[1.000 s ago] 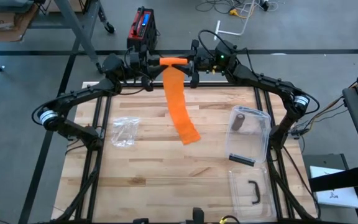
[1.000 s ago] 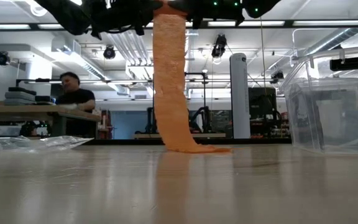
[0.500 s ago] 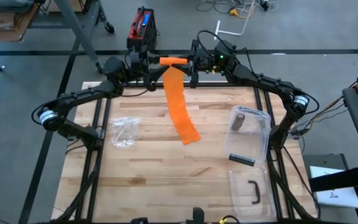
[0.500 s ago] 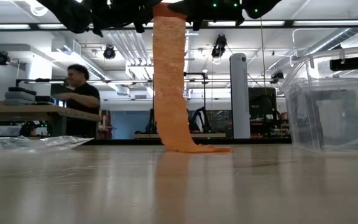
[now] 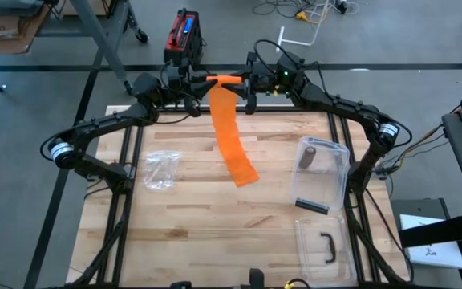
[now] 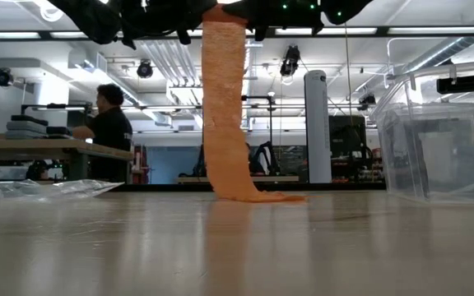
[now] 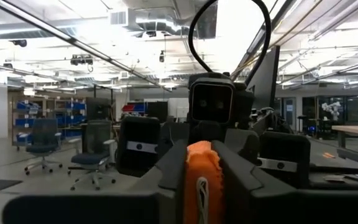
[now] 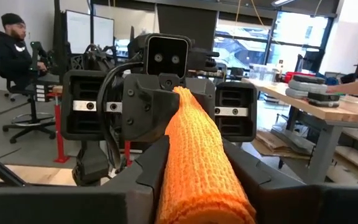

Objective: Roll bandage
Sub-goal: Roll the orange bandage

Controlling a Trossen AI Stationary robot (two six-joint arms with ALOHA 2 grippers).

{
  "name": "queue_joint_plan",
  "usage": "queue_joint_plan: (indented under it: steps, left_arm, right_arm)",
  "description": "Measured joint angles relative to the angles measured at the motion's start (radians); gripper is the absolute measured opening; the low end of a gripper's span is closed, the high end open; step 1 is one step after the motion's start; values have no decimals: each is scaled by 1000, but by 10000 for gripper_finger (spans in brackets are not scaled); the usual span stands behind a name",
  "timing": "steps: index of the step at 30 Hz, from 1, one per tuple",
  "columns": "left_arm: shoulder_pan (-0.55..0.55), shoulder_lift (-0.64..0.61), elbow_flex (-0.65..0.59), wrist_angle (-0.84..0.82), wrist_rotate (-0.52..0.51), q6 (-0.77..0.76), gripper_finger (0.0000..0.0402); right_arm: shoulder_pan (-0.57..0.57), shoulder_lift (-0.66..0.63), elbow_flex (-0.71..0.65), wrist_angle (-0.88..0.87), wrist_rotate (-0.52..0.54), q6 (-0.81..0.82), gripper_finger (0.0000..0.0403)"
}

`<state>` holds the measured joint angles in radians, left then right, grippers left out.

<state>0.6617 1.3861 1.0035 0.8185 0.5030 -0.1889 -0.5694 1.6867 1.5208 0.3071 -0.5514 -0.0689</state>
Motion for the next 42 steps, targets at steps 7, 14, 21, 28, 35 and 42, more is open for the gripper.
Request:
queue_joint_plan:
  steps: [7, 14, 21, 28, 35, 42]
  left_arm:
    - [0, 0, -2, 0, 8, -4, 164]
    - [-1, 12, -2, -8, 12, 0, 247]
    - [-1, 58, -4, 7, 11, -15, 184]
    - [0, 59, 13, 14, 55, -6, 111]
    - [1, 59, 15, 28, 57, 2, 94]
    - [1, 57, 15, 30, 62, 22, 120]
  right_arm:
    - [0, -2, 0, 0, 5, -1, 100]
    - [-1, -2, 0, 4, 13, -2, 102]
    - [-1, -3, 0, 8, 11, -2, 102]
    - [0, -5, 2, 9, -3, -2, 104]
    - [0, -6, 2, 9, -5, -2, 96]
    - [0, -6, 2, 7, -2, -2, 103]
